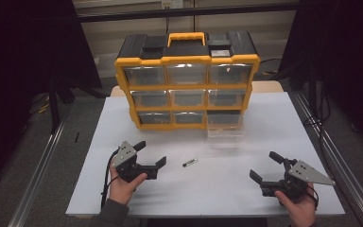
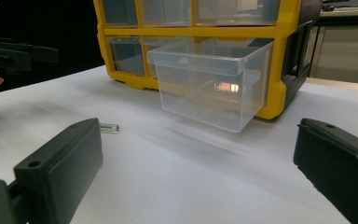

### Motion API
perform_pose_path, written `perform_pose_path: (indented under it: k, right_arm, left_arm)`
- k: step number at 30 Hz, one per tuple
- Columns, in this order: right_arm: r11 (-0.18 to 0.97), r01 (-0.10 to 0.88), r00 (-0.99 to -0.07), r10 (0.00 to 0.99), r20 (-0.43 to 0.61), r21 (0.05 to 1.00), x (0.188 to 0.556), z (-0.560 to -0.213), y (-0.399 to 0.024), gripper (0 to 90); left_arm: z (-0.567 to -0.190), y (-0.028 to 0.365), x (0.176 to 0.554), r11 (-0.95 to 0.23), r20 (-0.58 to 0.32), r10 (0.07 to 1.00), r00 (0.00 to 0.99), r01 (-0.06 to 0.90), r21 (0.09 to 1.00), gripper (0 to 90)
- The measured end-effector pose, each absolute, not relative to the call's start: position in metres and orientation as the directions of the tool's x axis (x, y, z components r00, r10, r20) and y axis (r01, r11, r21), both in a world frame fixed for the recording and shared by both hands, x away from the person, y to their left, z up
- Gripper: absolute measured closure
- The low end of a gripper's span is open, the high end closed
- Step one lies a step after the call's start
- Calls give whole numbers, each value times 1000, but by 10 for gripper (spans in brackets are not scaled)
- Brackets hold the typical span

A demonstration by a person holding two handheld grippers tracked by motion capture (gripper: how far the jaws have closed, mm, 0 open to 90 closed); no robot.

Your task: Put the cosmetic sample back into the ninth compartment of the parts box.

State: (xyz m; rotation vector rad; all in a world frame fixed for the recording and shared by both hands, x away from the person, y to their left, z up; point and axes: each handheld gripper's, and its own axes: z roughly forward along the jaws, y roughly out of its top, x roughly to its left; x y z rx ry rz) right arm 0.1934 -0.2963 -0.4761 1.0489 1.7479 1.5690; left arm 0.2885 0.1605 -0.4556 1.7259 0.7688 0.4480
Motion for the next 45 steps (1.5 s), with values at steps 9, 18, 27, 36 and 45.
perform_pose_path:
  k: [9,18,27,36,45]
  right_arm:
    - [8,184,-539,837,94,983,194,-476,-295,8]
    - [17,186,-547,832,89,982,195,-476,-294,9]
    - [26,183,-554,829,81,983,195,-476,-293,9]
    - [33,176,-558,827,72,984,195,-476,-292,11]
    - [38,175,-562,824,68,984,194,-475,-292,12]
  left_arm:
    - [-456,143,294,-161,-102,681,725,285,945,13]
    - [-454,125,298,-180,-99,667,739,288,940,15]
    - [-454,112,302,-226,-78,654,752,293,929,17]
    - [-455,103,308,-258,-87,641,762,322,911,23]
    - [-457,91,313,-283,-96,623,776,338,898,68]
